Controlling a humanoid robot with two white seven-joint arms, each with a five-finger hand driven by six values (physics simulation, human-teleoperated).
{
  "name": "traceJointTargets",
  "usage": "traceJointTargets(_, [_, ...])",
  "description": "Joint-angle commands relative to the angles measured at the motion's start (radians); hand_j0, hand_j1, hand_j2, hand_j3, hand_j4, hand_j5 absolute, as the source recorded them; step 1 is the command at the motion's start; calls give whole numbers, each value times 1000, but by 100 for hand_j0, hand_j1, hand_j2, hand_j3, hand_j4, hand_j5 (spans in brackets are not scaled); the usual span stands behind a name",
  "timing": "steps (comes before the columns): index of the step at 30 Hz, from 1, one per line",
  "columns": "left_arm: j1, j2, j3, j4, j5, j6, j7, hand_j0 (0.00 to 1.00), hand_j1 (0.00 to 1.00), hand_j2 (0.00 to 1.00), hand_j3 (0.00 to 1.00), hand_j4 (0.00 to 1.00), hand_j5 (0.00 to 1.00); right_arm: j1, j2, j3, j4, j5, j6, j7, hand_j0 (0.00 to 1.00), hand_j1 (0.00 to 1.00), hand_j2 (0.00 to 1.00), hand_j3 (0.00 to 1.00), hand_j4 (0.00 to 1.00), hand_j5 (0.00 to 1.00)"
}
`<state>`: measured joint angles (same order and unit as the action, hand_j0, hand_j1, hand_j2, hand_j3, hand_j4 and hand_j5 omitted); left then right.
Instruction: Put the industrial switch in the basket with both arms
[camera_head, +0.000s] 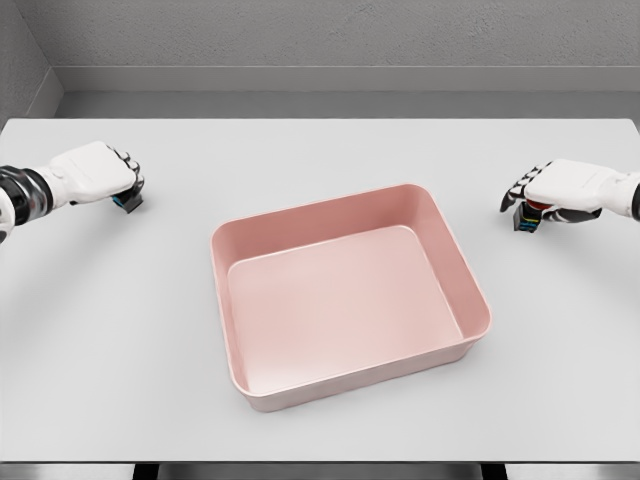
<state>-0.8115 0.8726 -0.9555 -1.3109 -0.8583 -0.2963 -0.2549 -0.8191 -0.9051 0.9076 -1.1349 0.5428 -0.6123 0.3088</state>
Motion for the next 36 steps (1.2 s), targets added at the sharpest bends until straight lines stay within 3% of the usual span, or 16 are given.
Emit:
traceJointTargets(1, [0,6,-2,-5,10,-11,-3,41,41,41,41,41,41,2,0,-3,-2,0,1,1,59,59,59,59,59,59])
traceJointTargets(6, [-28,17,-3,-8,16,-55,-3,38,38,38,38,38,38,5,3,-29,-2,14,1,0,55,55,55,55,55,55])
traceJointTargets(13, [-126,91,-3,-19,154,-315,-3,38,38,38,38,38,38,5,3,-44,-5,14,1,0,51,51,51,51,51,51])
traceJointTargets(19, [-193,114,-2,-22,255,-315,-3,38,38,38,38,38,38,5,0,-84,-12,8,1,0,48,48,48,48,48,48])
traceJointTargets(25, [-207,128,-5,-188,295,-315,-6,39,39,39,39,39,39,3,-12,-118,-42,5,1,0,48,48,48,48,48,48])
traceJointTargets(30, [-230,129,-5,-277,343,-315,-9,39,39,39,39,39,39,8,-41,-161,-128,2,1,-2,47,47,47,47,47,47])
traceJointTargets(32, [-242,128,-40,-346,352,-315,-10,39,39,39,39,39,39,9,-61,-162,-174,0,1,-5,47,47,47,47,47,47])
traceJointTargets(36, [-270,121,-98,-410,390,-315,-10,39,39,39,39,39,39,41,-64,-219,-227,-1,1,-5,47,47,47,47,47,47])
